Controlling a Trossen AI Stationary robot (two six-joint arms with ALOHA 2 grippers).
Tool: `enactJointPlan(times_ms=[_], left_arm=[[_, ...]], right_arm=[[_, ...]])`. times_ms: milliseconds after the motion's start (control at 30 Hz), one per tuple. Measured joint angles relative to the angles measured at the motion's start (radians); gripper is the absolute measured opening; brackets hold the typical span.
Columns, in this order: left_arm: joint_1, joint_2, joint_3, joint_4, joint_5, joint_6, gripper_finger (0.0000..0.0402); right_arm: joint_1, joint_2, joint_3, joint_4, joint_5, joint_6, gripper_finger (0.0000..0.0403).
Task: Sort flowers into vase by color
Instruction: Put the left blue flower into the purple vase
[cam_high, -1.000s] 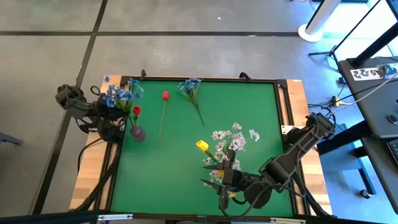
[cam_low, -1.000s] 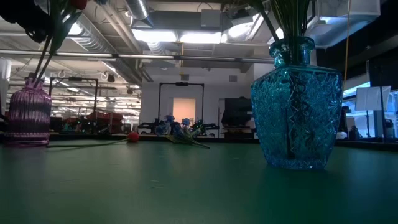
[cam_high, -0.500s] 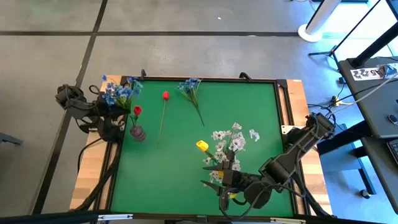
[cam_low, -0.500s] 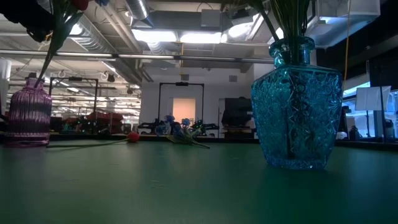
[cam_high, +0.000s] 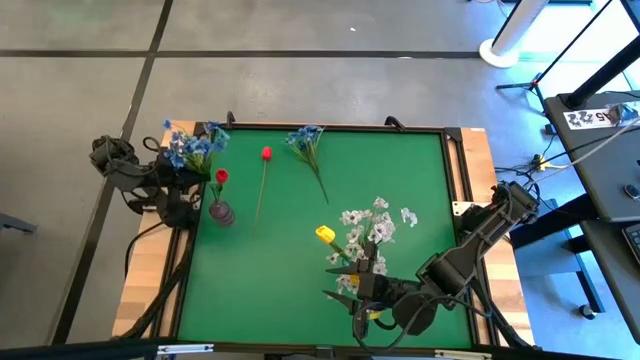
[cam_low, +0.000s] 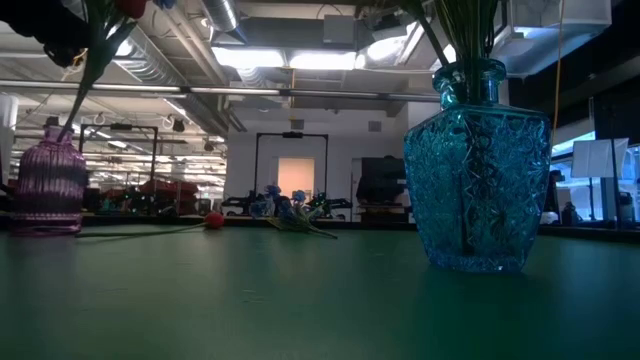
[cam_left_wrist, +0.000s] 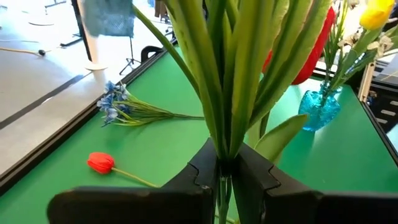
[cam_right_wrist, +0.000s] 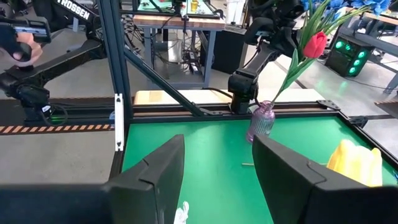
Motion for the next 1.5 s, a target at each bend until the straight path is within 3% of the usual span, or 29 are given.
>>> enactJointPlan(times_ms=[267,467,700,800,1000,1133,1500], left_arm=[[0.0,0.0,0.0,0.024,-0.112,0.006,0.0027],[0.0,0.0,0.017,0.032,-0.129,-0.021,0.0028],[0.0,0.012,0.144,0.049,0.028,-0.147,0.0028],[0.0,0.02,0.154,-0.026,0.096,-0.276,0.0028],[0.0,0.048,0.131,-0.239,0.104,-0.494,0.0028],[0.0,0.048,0.108,-0.231,0.001,-0.442,0.0028],[0.0,0.048,0.032,-0.179,-0.017,-0.398,0.0028]], right_arm=[[0.0,0.0,0.0,0.004,0.0,0.0,0.0188],[0.0,0.0,0.0,0.003,0.0,0.0,0.0188],[0.0,0.0,0.0,0.003,0.0,0.001,0.0188],[0.001,0.0,0.0,-0.007,-0.011,0.024,0.0188],[0.001,0.004,0.001,-0.008,-0.027,0.033,0.0188],[0.001,0.008,0.001,-0.018,-0.037,0.033,0.0188],[0.001,0.01,0.001,-0.036,-0.046,0.035,0.0188]])
